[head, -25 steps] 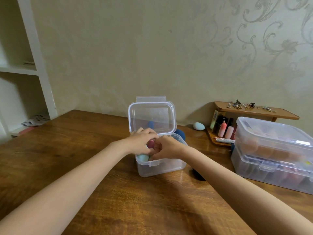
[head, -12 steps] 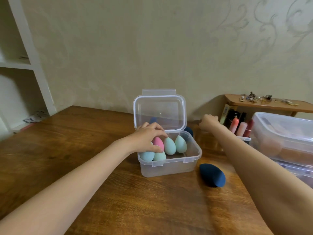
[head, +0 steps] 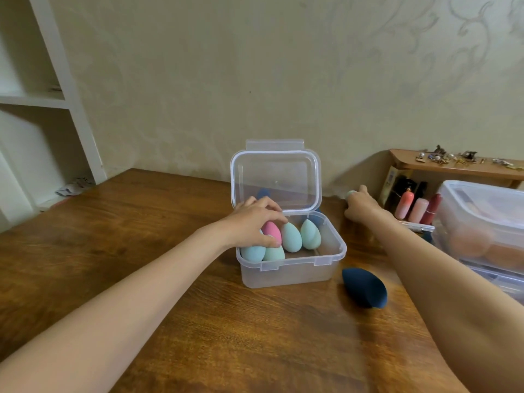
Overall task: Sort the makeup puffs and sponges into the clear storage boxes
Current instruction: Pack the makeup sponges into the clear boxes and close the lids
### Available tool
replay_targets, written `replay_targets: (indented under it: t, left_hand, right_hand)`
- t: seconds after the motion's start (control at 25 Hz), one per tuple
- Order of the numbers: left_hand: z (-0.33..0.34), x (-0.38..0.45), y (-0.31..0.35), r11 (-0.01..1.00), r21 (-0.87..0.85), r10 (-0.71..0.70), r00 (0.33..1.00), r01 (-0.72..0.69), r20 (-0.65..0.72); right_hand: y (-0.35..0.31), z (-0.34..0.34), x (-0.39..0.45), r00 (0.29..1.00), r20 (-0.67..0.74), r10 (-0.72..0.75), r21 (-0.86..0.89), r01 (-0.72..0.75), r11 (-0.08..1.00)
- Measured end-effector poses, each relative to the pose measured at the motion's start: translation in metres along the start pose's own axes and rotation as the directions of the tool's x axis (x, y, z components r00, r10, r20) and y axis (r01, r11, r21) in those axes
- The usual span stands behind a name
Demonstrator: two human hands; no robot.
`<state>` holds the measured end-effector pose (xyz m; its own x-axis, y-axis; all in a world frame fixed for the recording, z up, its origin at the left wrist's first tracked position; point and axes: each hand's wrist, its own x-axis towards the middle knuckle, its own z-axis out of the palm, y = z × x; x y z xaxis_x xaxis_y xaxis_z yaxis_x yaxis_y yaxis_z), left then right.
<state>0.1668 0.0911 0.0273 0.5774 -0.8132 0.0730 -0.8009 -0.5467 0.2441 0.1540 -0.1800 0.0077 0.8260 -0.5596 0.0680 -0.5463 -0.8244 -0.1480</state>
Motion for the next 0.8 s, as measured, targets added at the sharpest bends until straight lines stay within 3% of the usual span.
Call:
replay_targets:
  t: [0.16, 0.28, 0.4, 0.44, 0.52, 0.6, 0.68, 0.8]
  left_hand:
    - [-0.001, 0.000, 0.000, 1.000, -0.011, -0.019, 1.000, 0.019, 0.011]
    - [-0.001, 0.000, 0.000, 1.000, -0.017, -0.023, 1.000, 0.023, 0.013]
    - [-0.002, -0.001, 0.004, 1.000, -0.005, -0.023, 1.000, 0.023, 0.018]
    - [-0.002, -0.001, 0.004, 1.000, -0.002, -0.024, 1.000, 0.024, 0.016]
    - [-0.003, -0.002, 0.005, 1.000, -0.003, -0.023, 1.000, 0.023, 0.012]
    - [-0.004, -0.003, 0.007, 0.999, -0.011, -0.037, 0.999, 0.037, 0.025]
    - [-0.004, -0.004, 0.011, 0.998, 0.004, -0.057, 0.997, 0.057, 0.049]
    - [-0.004, -0.004, 0.014, 0.996, 0.060, -0.062, 0.996, 0.058, 0.064]
  right_hand:
    - [-0.005, -0.012, -0.010, 0.972, -0.234, -0.001, 0.219, 0.054, 0.974]
    - [-0.020, -0.051, -0.039, 0.941, -0.340, -0.009, 0.505, 0.190, 0.842]
    - [-0.038, -0.090, -0.086, 0.887, -0.418, -0.199, 0.535, 0.417, 0.734]
    - [-0.043, -0.099, -0.101, 0.882, -0.339, -0.328, 0.511, 0.466, 0.723]
    - [-0.055, -0.104, -0.128, 0.831, 0.041, -0.555, 0.445, 0.482, 0.755]
    - [-0.067, -0.092, -0.143, 0.749, 0.319, -0.581, 0.199, 0.547, 0.813]
    - [-0.075, -0.073, -0.149, 0.733, 0.366, -0.573, 0.005, 0.614, 0.789]
    - [-0.081, -0.055, -0.155, 0.766, 0.297, -0.570, -0.023, 0.603, 0.797]
